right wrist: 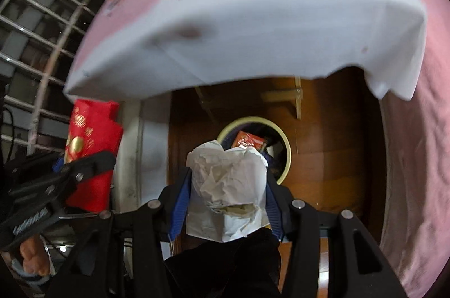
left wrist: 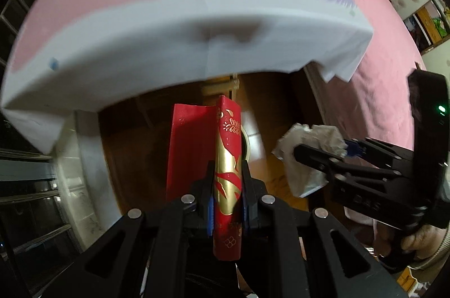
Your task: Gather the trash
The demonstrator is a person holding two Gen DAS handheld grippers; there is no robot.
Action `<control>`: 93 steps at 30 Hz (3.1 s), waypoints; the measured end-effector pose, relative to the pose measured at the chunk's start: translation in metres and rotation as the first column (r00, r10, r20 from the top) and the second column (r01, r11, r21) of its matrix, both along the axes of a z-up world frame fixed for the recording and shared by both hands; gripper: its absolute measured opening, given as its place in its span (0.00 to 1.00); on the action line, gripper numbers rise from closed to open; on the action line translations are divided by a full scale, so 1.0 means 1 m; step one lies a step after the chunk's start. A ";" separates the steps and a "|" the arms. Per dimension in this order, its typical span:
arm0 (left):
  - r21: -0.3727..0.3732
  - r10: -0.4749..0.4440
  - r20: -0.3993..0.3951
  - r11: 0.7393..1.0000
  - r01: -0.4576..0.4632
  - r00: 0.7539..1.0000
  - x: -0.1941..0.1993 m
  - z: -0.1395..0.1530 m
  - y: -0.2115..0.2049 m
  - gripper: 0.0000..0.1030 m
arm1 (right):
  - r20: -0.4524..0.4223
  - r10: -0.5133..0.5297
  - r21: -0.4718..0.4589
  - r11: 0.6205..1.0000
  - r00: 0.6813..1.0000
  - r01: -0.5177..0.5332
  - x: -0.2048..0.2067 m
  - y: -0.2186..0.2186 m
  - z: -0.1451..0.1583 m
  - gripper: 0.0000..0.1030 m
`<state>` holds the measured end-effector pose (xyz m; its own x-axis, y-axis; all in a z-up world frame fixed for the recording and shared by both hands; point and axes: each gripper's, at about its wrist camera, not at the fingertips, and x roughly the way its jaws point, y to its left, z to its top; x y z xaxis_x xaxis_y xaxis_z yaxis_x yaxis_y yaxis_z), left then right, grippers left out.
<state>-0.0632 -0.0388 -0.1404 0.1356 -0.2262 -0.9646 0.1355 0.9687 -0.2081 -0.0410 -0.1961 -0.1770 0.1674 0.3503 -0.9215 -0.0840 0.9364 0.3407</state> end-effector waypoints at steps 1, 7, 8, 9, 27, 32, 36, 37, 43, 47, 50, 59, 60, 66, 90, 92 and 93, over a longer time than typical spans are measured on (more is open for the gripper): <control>-0.011 -0.006 -0.008 1.000 0.006 1.000 0.002 -0.011 0.000 0.12 | -0.010 -0.014 0.001 1.000 1.000 0.014 0.001 0.002 -0.014 0.47; -0.045 -0.042 -0.057 0.998 0.040 0.997 0.015 -0.096 0.002 0.13 | -0.070 -0.118 -0.017 0.993 0.991 0.117 0.015 0.010 -0.103 0.49; -0.051 -0.046 -0.061 0.998 0.042 0.997 0.018 -0.107 0.004 0.14 | -0.081 -0.133 -0.017 0.991 0.988 0.132 0.016 0.010 -0.119 0.49; -0.057 -0.048 -0.060 0.997 0.044 0.997 0.021 -0.119 0.003 0.17 | -0.089 -0.151 -0.021 0.988 0.985 0.150 0.018 0.010 -0.135 0.49; 0.010 -0.024 -0.060 1.000 0.025 0.998 0.053 -0.210 0.026 0.87 | -0.112 -0.211 -0.074 0.976 0.971 0.203 0.034 0.018 -0.216 0.67; 0.021 -0.013 -0.027 1.000 0.013 1.000 0.051 -0.182 0.033 0.91 | -0.091 -0.197 -0.093 0.978 0.976 0.188 0.035 0.020 -0.194 0.74; 0.025 -0.001 -0.006 1.000 0.001 1.000 0.048 -0.150 0.040 0.91 | -0.076 -0.198 -0.106 0.976 0.977 0.190 0.033 0.023 -0.168 0.75; 0.025 0.000 0.000 1.000 0.000 1.000 0.048 -0.143 0.042 0.91 | -0.075 -0.201 -0.107 0.975 0.977 0.193 0.033 0.024 -0.160 0.75; 0.029 0.004 0.050 1.000 -0.005 0.999 0.044 -0.078 0.053 0.92 | -0.039 -0.197 -0.115 0.975 0.980 0.191 0.027 0.024 -0.106 0.75; 0.030 0.010 0.069 0.999 -0.012 0.998 0.042 -0.042 0.060 0.92 | -0.017 -0.168 -0.128 0.978 0.986 0.164 0.021 0.025 -0.073 0.75; 0.020 0.033 0.089 0.999 -0.035 0.995 0.042 -0.011 0.064 0.92 | 0.003 -0.144 -0.141 0.980 0.990 0.143 0.019 0.026 -0.050 0.75; 0.038 0.084 0.223 0.995 -0.095 0.971 0.031 0.075 0.057 0.92 | 0.099 -0.053 -0.168 0.983 0.994 0.070 0.007 0.024 0.035 0.75; 0.042 0.095 0.244 0.993 -0.108 0.965 0.029 0.087 0.056 0.92 | 0.101 -0.048 -0.167 0.984 0.994 0.064 0.006 0.022 0.044 0.75; 0.042 0.131 0.331 0.987 -0.153 0.935 0.020 0.138 0.048 0.92 | 0.208 -0.011 -0.161 0.986 0.978 0.045 0.004 0.014 0.102 0.75; 0.096 0.231 0.438 0.949 -0.300 0.869 0.006 0.188 0.005 0.92 | 0.412 0.025 -0.144 0.989 0.911 0.038 0.012 -0.008 0.205 0.75; 0.117 0.232 0.442 0.943 -0.312 0.867 0.008 0.188 0.003 0.92 | 0.421 0.028 -0.146 0.989 0.907 0.038 0.013 -0.009 0.207 0.75; 0.126 0.235 0.443 0.939 -0.319 0.865 0.009 0.188 0.003 0.92 | 0.426 0.033 -0.148 0.988 0.904 0.034 0.014 -0.010 0.208 0.75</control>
<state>-0.0541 -0.0361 0.0479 0.5623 0.0611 -0.8247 -0.1116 0.9937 -0.0025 -0.0270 -0.2056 0.0306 0.5558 0.2153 -0.8030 -0.1895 0.9733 0.1297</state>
